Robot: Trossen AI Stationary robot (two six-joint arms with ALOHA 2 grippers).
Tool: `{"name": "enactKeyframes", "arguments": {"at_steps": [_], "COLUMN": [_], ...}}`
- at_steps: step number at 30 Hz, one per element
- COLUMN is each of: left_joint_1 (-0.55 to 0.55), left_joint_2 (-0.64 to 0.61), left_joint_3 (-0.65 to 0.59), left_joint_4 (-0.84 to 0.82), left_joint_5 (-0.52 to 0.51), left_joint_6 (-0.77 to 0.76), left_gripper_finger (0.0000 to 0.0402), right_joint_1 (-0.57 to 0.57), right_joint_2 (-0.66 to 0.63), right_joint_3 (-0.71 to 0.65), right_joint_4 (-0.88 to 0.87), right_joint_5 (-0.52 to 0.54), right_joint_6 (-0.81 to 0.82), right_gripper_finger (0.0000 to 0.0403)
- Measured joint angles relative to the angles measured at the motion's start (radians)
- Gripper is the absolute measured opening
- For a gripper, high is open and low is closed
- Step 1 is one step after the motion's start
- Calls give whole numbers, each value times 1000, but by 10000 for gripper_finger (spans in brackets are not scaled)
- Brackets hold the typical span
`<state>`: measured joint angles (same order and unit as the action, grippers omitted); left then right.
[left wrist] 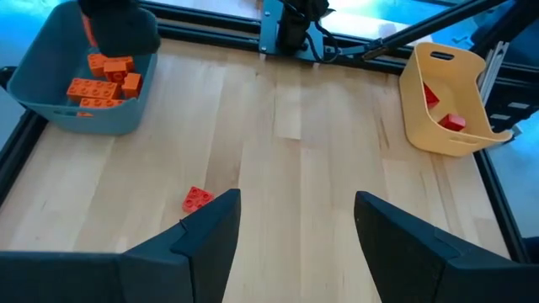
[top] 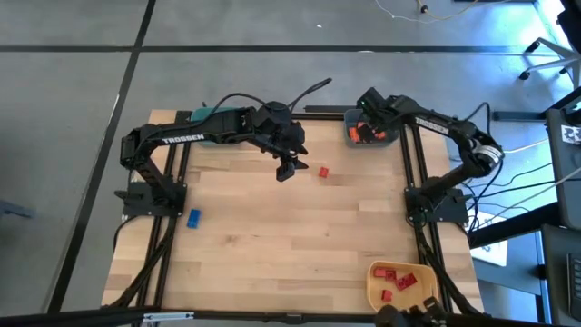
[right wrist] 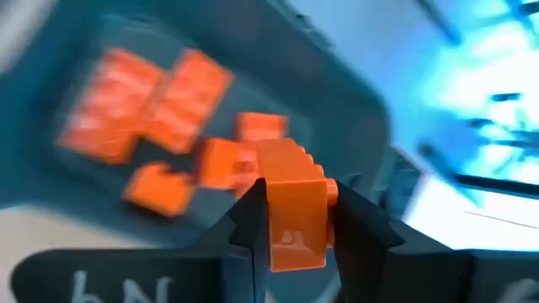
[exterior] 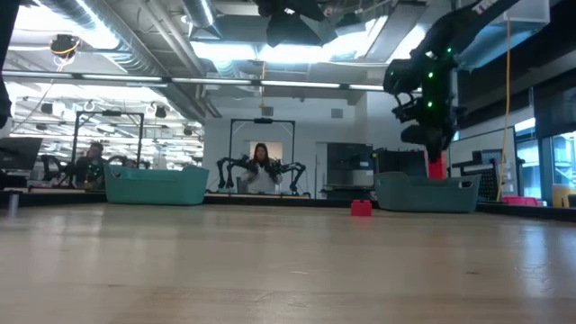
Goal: Sort & place blocks by color
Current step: Put the orange game piece into the blue bin
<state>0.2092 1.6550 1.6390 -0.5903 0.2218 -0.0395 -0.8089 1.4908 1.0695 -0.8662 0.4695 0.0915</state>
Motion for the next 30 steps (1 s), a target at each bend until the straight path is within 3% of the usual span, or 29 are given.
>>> {"name": "enactKeyframes", "arguments": {"at_steps": [2,5,15,20,30], "left_joint_1": [0,0,0,0,0], "left_joint_2": [0,0,0,0,0], "left_joint_3": [0,0,0,0,0], "left_joint_4": [0,0,-1,-3,-2], "left_joint_5": [0,0,0,0,0], "left_joint_6": [0,0,23,23,22], "left_gripper_finger": [224,224,224,224,224], "right_joint_1": [0,0,0,0,0], "right_joint_2": [27,66,218,233,232], "right_joint_3": [0,0,-3,2,0], "right_joint_4": [20,55,84,93,104], "right_joint_5": [65,74,-32,-85,-100], "right_joint_6": [-28,-52,-74,-73,-47], "right_gripper_finger": [94,94,94,97,190]}}
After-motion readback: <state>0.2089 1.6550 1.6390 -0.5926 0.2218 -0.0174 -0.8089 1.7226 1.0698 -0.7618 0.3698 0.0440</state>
